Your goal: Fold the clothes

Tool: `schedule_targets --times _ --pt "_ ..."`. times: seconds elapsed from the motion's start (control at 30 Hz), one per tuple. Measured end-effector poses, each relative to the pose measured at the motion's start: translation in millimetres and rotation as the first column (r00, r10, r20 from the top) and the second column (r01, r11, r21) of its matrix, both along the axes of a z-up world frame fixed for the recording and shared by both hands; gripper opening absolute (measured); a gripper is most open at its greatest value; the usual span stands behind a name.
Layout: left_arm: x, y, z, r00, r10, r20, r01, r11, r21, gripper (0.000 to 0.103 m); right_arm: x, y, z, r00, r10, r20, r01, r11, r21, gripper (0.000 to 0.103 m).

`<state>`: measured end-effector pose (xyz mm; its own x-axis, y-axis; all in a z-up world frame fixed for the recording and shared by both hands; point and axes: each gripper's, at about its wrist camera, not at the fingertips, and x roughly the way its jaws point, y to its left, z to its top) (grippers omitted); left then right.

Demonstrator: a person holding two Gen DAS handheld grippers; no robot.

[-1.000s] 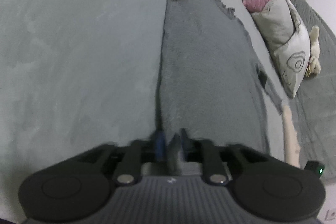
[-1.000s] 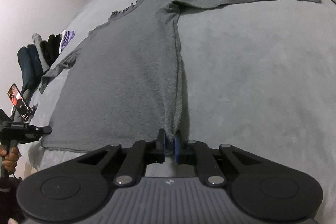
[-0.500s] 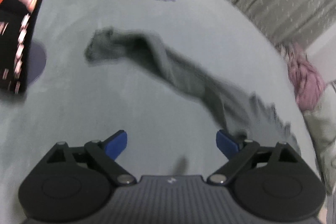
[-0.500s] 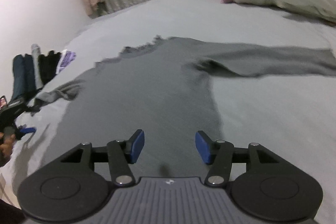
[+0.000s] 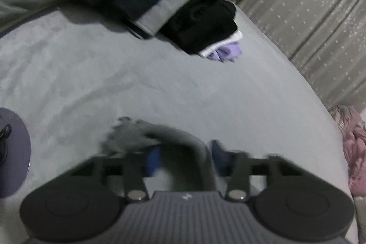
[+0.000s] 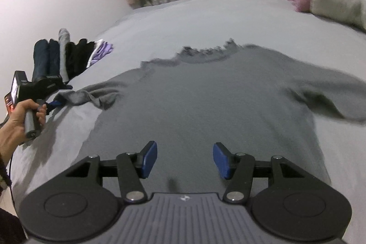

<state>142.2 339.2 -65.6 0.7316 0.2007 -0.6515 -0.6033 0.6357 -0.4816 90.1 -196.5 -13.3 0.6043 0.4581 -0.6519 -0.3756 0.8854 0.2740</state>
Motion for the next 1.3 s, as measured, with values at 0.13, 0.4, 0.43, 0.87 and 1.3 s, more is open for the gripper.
schedule_targets --times 0.13,0.4,0.43,0.87,1.3 --pt "-4 -3 17 0.981 -0.063 0.181 0.048 0.995 0.086 0.006 49 39 11 0.996 0.06 0.065 -0.06 0.998 -0.013 0.053" --pt "9 -12 15 0.998 -0.057 -0.034 0.064 0.959 0.277 0.053 117 109 0 0.992 0.109 0.059 -0.111 0.993 0.036 0.054" --pt "15 -11 6 0.99 -0.033 -0.139 0.068 0.965 0.255 0.061 120 116 -4 0.992 0.119 0.047 -0.121 0.992 0.046 0.054" --pt "-36 -60 56 0.967 -0.197 -0.16 0.212 0.974 0.08 0.101 117 200 -17 0.946 0.325 -0.02 -0.315 0.929 0.194 0.053" --pt "-132 -31 42 0.832 -0.509 -0.22 0.537 0.839 0.089 0.094 110 290 -4 0.848 0.531 0.003 -0.529 0.845 0.083 0.043"
